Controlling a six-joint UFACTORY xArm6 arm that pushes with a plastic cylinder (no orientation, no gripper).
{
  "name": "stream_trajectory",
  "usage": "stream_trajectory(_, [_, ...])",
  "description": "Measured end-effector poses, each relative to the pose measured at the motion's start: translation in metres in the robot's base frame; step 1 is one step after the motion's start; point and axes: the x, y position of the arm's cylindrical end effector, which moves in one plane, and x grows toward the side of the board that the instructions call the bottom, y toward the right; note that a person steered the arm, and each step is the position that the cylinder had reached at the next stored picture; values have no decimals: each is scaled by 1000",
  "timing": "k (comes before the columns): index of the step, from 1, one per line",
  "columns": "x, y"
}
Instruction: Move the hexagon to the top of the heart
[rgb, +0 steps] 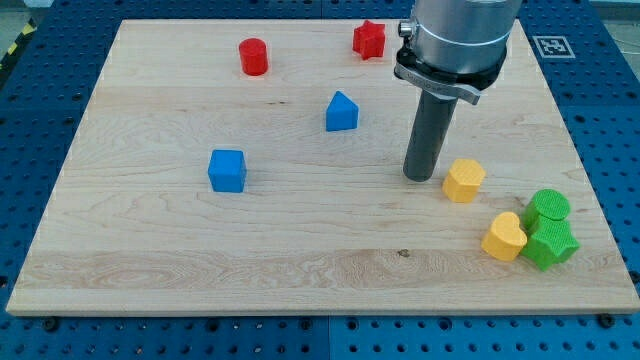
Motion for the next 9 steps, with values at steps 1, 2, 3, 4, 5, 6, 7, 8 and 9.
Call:
stream_trajectory(1, [0, 0])
stream_trajectory(2, [8, 7])
stream_trajectory(3, [9, 9])
stream_trajectory(4, [9, 9])
stream_trajectory(5, [-13, 12])
stream_trajectory(6, [-10, 34])
stream_trajectory(7, [4, 50])
stream_trajectory(8, [12, 53])
stream_trajectory(9, [19, 55])
